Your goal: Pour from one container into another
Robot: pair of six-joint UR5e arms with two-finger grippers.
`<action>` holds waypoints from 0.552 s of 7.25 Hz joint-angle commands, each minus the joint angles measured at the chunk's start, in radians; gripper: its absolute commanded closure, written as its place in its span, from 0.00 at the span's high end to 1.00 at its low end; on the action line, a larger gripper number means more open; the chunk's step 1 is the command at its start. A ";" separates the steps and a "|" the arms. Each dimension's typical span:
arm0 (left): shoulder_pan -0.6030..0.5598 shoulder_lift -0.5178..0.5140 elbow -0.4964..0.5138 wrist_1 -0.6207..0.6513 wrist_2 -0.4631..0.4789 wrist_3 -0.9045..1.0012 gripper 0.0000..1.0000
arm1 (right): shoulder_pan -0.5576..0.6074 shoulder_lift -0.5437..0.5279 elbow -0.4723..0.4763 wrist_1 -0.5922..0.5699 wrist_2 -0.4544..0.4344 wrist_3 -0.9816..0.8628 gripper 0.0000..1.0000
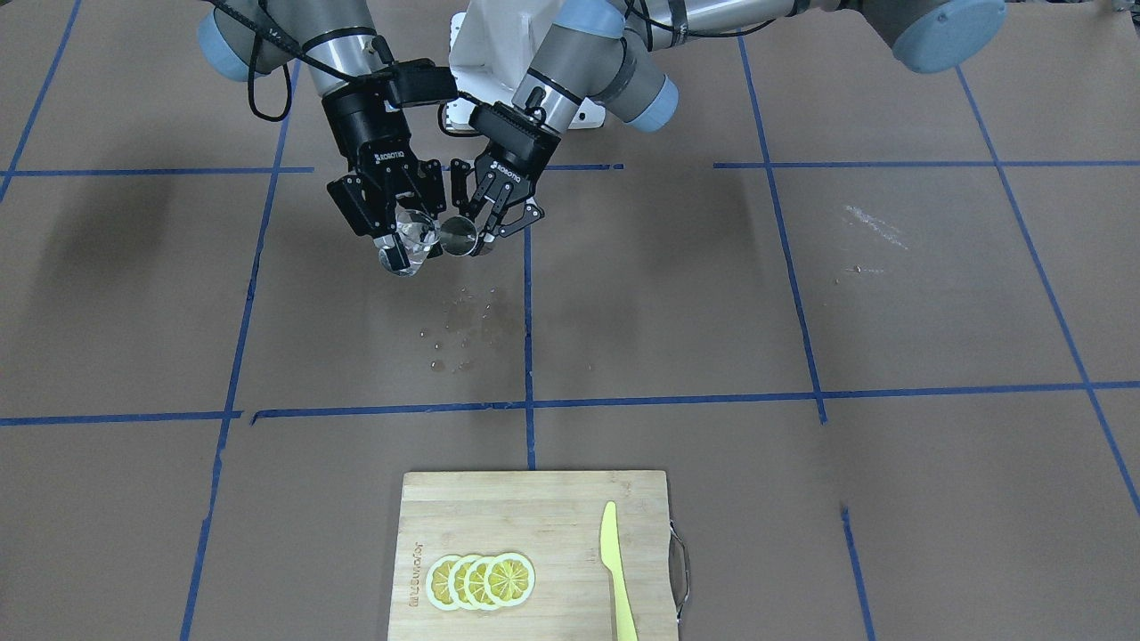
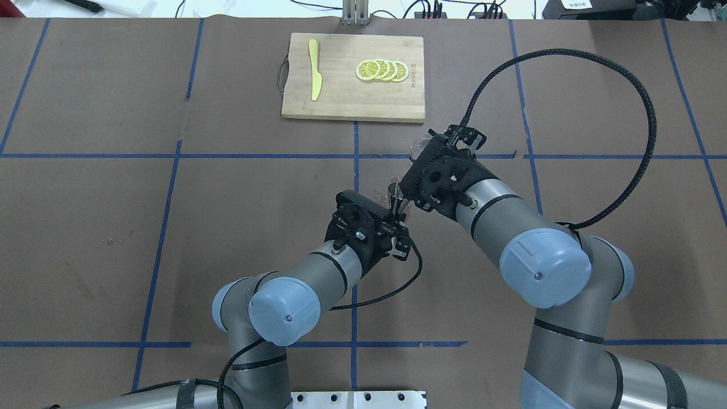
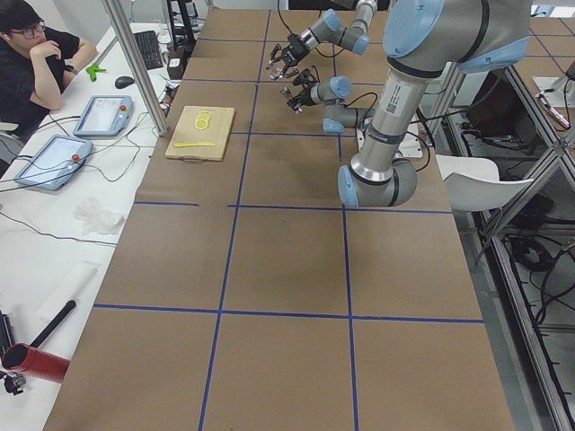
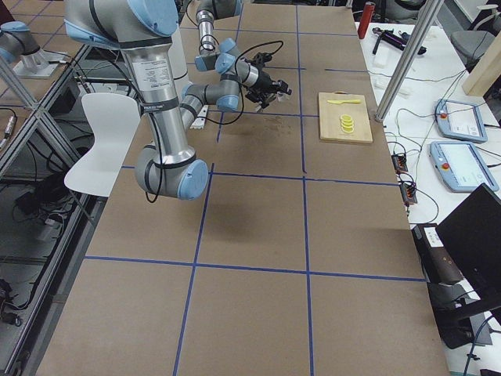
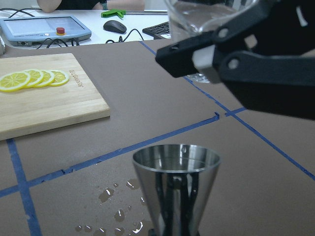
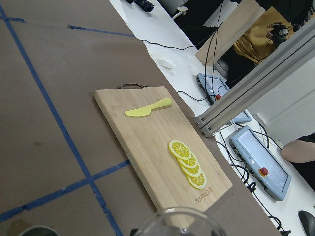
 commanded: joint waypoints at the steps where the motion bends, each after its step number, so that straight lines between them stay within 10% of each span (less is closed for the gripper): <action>1: 0.000 0.000 0.001 0.000 0.001 0.000 0.00 | -0.013 0.002 0.002 -0.015 -0.025 -0.043 0.00; 4: 0.000 0.002 0.002 0.000 0.001 0.000 0.00 | -0.055 0.022 -0.001 -0.031 -0.088 -0.078 0.00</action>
